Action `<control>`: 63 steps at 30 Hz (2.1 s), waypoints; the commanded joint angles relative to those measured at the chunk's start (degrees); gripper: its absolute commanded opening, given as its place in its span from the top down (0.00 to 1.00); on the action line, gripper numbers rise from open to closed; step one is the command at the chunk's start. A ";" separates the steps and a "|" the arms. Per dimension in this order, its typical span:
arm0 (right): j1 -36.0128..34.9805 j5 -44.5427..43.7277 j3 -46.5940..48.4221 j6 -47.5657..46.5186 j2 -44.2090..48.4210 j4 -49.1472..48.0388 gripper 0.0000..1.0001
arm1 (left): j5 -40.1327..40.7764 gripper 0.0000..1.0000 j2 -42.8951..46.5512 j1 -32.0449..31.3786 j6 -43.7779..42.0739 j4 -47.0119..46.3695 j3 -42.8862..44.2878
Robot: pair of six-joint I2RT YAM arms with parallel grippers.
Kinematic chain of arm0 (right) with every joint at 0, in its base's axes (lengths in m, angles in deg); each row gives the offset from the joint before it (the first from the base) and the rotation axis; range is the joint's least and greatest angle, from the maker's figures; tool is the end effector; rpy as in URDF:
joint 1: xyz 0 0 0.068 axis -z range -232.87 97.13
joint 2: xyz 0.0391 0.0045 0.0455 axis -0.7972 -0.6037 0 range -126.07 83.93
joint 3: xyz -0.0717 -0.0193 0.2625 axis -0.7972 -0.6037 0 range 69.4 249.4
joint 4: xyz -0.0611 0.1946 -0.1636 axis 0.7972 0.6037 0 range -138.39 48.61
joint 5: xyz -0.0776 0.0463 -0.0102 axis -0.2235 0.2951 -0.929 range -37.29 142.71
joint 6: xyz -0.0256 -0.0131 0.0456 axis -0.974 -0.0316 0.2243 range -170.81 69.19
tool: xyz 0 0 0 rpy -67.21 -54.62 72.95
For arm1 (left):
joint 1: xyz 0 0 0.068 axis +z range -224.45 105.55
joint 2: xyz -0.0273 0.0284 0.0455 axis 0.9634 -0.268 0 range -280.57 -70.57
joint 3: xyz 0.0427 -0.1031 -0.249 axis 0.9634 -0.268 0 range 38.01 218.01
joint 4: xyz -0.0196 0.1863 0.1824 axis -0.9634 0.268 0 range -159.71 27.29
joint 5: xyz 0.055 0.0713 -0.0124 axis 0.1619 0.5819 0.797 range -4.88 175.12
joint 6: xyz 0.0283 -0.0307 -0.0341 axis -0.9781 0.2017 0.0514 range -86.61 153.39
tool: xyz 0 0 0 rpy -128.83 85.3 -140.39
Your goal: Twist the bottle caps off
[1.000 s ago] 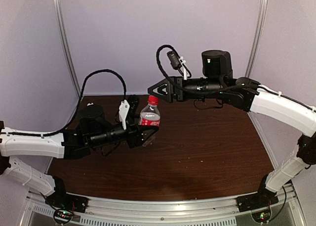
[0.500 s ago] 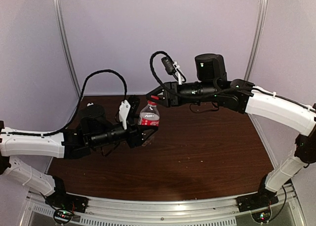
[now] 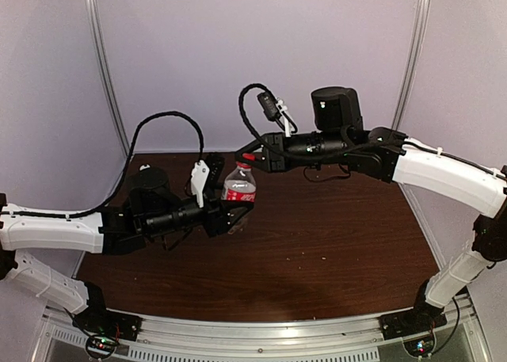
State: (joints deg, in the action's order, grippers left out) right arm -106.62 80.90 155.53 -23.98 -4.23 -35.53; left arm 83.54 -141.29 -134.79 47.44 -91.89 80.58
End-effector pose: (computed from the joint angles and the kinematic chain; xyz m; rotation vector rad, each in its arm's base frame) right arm 0.1996 0.3006 0.4015 -0.8475 1.8690 1.3877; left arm 0.1409 -0.2491 0.2887 0.7183 1.6243 -0.9865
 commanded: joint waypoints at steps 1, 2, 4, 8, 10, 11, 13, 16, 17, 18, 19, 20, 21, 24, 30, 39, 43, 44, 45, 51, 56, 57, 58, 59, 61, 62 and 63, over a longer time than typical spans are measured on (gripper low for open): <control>-0.47 1.14 1.17 -0.02 -0.08 -1.59 0.82 | 0.72 0.67 0.66 -0.19 -0.72 -1.74 1.20; -0.47 1.43 1.18 -0.40 -0.15 -1.57 0.85 | 0.78 0.67 0.75 -0.17 -0.72 -1.75 1.19; -0.47 1.84 1.20 -2.23 -0.17 -1.49 0.89 | 0.79 0.67 0.89 -0.22 -0.67 -1.83 1.20; -0.26 2.33 2.08 -9.22 -0.44 1.01 0.91 | -0.48 0.67 1.55 -0.22 -1.05 -1.84 0.89; 0.34 5.74 2.33 -13.71 -0.76 1.87 0.92 | -2.94 0.67 2.12 -0.22 -1.36 -2.39 0.20; 0.84 9.05 2.33 -15.77 -0.94 1.98 0.92 | -4.77 0.67 2.38 -0.21 -1.57 -2.88 -0.27; 1.85 17.03 2.51 -20.42 -1.67 2.65 0.91 | -9.80 0.67 2.95 -0.21 -2.13 -3.97 -1.07; 2.41 29.55 2.92 -30.00 -3.15 6.13 0.86 | -19.64 0.66 3.53 -0.20 -2.01 -7.51 -2.62; 2.47 33.29 3.37 -33.04 -3.66 7.80 0.84 | -23.08 0.66 3.69 -0.20 -1.60 -9.11 -3.26; 2.58 36.66 4.05 -35.53 -4.29 9.59 0.82 | -26.47 0.67 3.74 -0.22 -0.97 -10.97 -3.80; 2.74 39.15 4.87 -38.28 -4.99 11.49 0.80 | -29.00 0.66 3.67 -0.22 -0.03 -12.82 -4.34; 2.91 41.51 5.77 -40.01 -5.68 13.12 0.79 | -31.20 0.66 3.59 -0.22 0.85 -14.28 -4.72; 3.07 43.17 6.59 -41.22 -6.30 14.66 0.77 | -32.62 0.66 3.48 -0.22 1.94 -15.75 -5.03; 3.09 44.32 7.79 -42.46 -7.04 16.12 0.75 | -33.65 0.66 3.15 -0.18 3.67 -18.48 -5.77; 3.26 40.06 6.87 -39.74 -5.80 14.56 0.72 | -32.04 0.67 2.28 -0.11 3.93 -19.22 -5.83; 3.15 27.39 4.17 -26.08 -1.99 6.18 0.33 | -26.48 0.65 2.89 -0.06 2.93 -17.34 -6.55; 3.05 25.31 2.95 -21.28 0.24 4.86 0.24 | -23.00 0.64 2.63 0.10 2.54 -16.85 -6.64; 3.04 24.66 2.99 -20.48 0.60 5.06 0.23 | -21.86 0.64 2.61 0.05 2.71 -16.30 -6.48; 2.97 23.89 3.33 -19.61 0.90 5.55 0.22 | -20.44 0.64 2.61 0.05 2.89 -16.01 -6.29; 2.96 16.22 4.05 -14.04 2.65 6.45 0.15 | -13.21 0.64 2.07 0.04 2.10 -12.38 -4.76; 2.41 5.07 5.03 -6.89 2.90 5.59 0.13 | -7.12 0.64 1.54 -0.03 1.89 -9.46 -3.50; 2.15 2.43 5.00 -5.48 2.81 5.19 0.13 | -5.79 0.64 1.28 0.01 1.88 -8.58 -3.13; 1.94 0.72 5.06 -4.28 2.67 4.73 0.13 | -4.56 0.64 0.99 -0.02 1.91 -7.58 -2.59; 1.64 -0.63 5.11 -3.42 2.42 4.38 0.13 | -3.56 0.64 0.87 -0.02 1.97 -6.90 -2.29; 1.07 -3.29 5.33 -2.21 2.15 4.21 0.13 | -2.14 0.64 0.53 -0.04 2.00 -6.82 -2.06; 0.76 -4.59 5.28 -1.88 1.98 4.11 0.13 | -1.41 0.64 0.30 -0.02 2.05 -6.76 -1.93; 0.56 -5.57 5.48 -1.53 1.76 4.15 0.13 | -0.76 0.64 0.16 -0.02 2.09 -6.36 -1.54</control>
State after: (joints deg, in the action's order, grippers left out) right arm -104.74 84.22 159.16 -29.83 -2.56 -29.28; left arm 77.39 -140.15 -134.57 50.21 -98.35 76.56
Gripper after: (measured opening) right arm 0.868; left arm 0.520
